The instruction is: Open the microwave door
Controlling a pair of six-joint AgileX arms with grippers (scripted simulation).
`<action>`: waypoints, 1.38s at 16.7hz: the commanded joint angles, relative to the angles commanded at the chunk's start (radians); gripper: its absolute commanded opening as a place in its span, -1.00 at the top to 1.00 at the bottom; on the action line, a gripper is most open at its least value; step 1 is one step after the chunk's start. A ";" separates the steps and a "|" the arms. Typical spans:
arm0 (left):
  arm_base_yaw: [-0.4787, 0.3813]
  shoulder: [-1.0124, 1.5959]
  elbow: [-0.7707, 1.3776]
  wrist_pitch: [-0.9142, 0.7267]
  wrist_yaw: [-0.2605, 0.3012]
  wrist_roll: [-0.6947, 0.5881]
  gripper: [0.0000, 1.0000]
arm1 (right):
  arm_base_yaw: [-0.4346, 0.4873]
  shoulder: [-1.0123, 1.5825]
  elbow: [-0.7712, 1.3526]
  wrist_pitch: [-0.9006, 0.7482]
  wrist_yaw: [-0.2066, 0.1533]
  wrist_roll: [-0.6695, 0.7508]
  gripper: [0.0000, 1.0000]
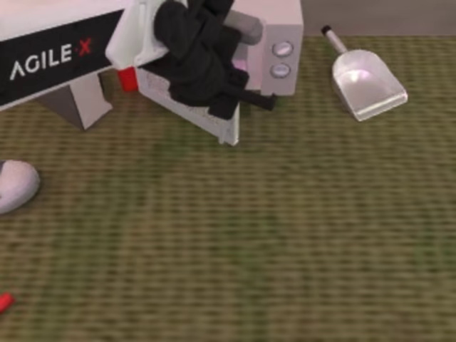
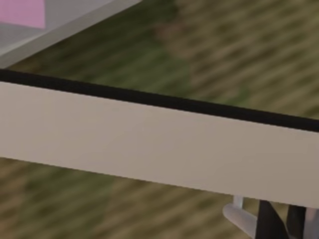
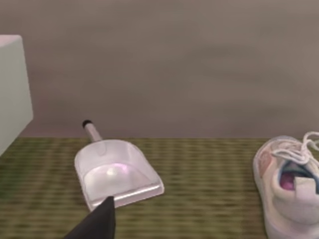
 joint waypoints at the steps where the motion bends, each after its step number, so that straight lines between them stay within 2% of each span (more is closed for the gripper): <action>1: 0.000 0.000 0.000 0.000 0.000 0.000 1.00 | 0.000 0.000 0.000 0.000 0.000 0.000 -1.00; 7: -0.001 -0.007 -0.014 0.005 0.014 0.013 1.00 | 0.000 0.000 0.000 0.000 0.000 0.000 -1.00; 13: 0.042 -0.074 -0.103 0.027 0.081 0.139 1.00 | 0.000 0.000 0.000 0.000 0.000 0.000 -1.00; 23: 0.043 -0.076 -0.106 0.028 0.083 0.143 1.00 | 0.000 0.000 0.000 0.000 0.000 0.000 -1.00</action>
